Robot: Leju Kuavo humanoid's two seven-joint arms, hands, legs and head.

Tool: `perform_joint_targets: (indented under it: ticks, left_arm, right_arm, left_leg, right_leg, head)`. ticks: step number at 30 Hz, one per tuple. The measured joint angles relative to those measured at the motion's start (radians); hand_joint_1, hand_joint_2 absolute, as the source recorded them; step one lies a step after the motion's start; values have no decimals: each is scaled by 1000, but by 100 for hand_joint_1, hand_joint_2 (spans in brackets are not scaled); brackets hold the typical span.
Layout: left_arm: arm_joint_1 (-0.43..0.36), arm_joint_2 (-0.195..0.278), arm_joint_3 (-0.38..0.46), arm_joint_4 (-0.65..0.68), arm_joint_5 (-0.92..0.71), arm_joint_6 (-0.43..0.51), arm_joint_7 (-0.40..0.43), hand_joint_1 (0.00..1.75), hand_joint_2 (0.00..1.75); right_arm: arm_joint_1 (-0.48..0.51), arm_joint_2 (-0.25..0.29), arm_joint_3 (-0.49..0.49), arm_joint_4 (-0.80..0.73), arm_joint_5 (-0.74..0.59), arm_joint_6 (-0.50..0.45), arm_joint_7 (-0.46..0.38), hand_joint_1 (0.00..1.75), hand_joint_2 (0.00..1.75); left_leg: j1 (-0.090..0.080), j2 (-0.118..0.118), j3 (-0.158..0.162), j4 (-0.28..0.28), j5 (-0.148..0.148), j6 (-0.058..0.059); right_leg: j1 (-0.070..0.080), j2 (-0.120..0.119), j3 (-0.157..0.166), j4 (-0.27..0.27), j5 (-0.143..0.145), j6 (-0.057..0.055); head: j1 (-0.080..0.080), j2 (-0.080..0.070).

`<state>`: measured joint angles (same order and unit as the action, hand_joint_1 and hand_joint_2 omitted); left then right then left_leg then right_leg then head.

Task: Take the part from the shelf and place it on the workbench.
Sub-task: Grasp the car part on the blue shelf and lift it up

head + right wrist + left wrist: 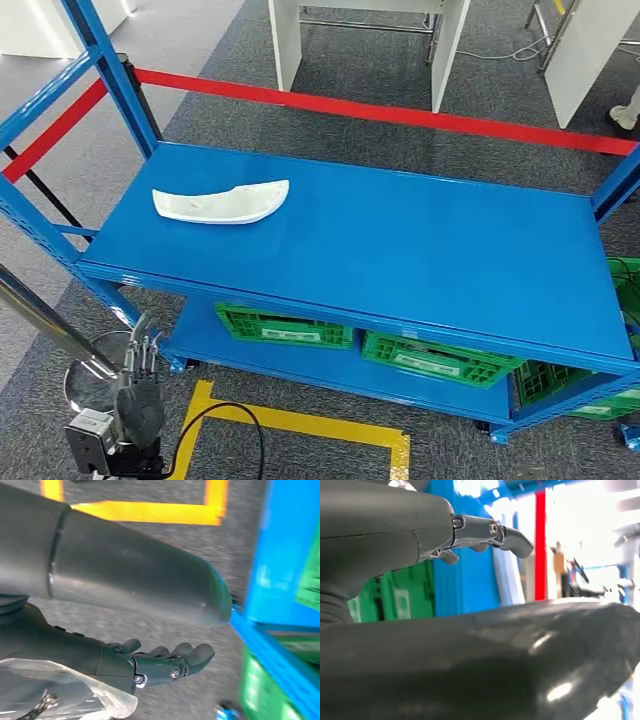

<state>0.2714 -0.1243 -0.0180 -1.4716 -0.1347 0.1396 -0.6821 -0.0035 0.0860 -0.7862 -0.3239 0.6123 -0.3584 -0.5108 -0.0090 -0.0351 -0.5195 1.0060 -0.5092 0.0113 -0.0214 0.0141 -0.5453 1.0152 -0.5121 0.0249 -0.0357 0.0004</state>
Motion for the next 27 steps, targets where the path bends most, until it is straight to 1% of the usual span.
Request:
perform_joint_targets:
  ticks: [3,6,9,12,14,18,22,24,27]
  left_arm:
    - [-14,8,-23,-3,-2,-3,0,0,0]
    - [-53,23,-68,-3,-12,14,0,0,0]
    - [-120,37,-126,4,-31,45,0,0,0]
    - [-207,40,-167,34,-63,80,0,0,0]
    - [-274,30,-180,72,-84,125,2,0,0]
    - [-415,-8,-187,163,-113,265,14,0,0]
    - [-531,-45,-195,238,-151,399,15,0,0]
    - [-587,-51,-211,277,-199,441,20,0,0]
    - [-674,-53,-235,352,-324,514,53,0,0]
  right_arm:
    - [-4,-1,-3,16,18,6,36,0,0]
    - [-14,-2,-7,34,53,21,78,0,0]
    - [-23,-3,-7,47,92,33,99,0,0]
    - [-33,-4,-7,56,119,43,105,0,0]
    - [-39,-4,-7,60,135,47,107,0,0]
    - [-51,-4,-7,68,168,50,113,0,0]
    - [-64,-4,-5,73,200,55,135,0,0]
    - [-73,-4,-1,74,220,60,149,0,0]
    - [-88,-4,9,77,247,71,171,0,0]
  left_leg:
    - [0,0,0,0,0,0]
    - [0,0,0,0,0,0]
    - [0,0,0,1,1,0]
    - [0,0,0,1,2,0]
    - [0,0,0,1,2,0]
    - [0,0,-1,3,3,0]
    - [0,0,-1,4,3,0]
    - [0,0,-1,4,3,0]
    - [0,0,-2,5,3,0]
  right_leg:
    - [0,0,0,0,0,0]
    - [0,0,0,0,1,0]
    - [0,0,0,0,1,0]
    - [0,0,0,0,2,0]
    - [0,0,0,0,3,1]
    - [0,0,1,0,4,1]
    - [0,0,1,0,4,1]
    - [0,0,0,0,4,2]
    - [0,0,0,0,5,2]
  head:
    - [0,0]
    - [0,0]
    - [0,0]
    - [0,0]
    - [0,0]
    - [0,0]
    - [0,0]
    - [0,0]
    - [0,0]
